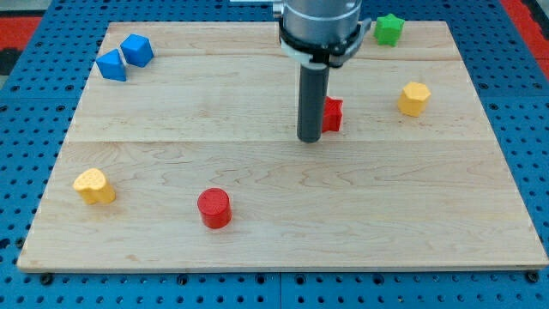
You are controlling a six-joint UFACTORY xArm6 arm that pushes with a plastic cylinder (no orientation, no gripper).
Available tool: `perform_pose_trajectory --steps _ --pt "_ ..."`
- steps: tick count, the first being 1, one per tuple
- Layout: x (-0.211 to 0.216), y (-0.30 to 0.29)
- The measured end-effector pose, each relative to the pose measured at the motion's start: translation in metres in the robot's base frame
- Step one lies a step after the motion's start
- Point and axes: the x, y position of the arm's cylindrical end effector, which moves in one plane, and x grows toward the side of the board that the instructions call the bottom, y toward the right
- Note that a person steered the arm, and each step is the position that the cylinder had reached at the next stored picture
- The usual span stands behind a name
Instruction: Push the red star towards the blue cube
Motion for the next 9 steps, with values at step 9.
perform_pose_trajectory --steps 9 --pt "-0.209 -0.014"
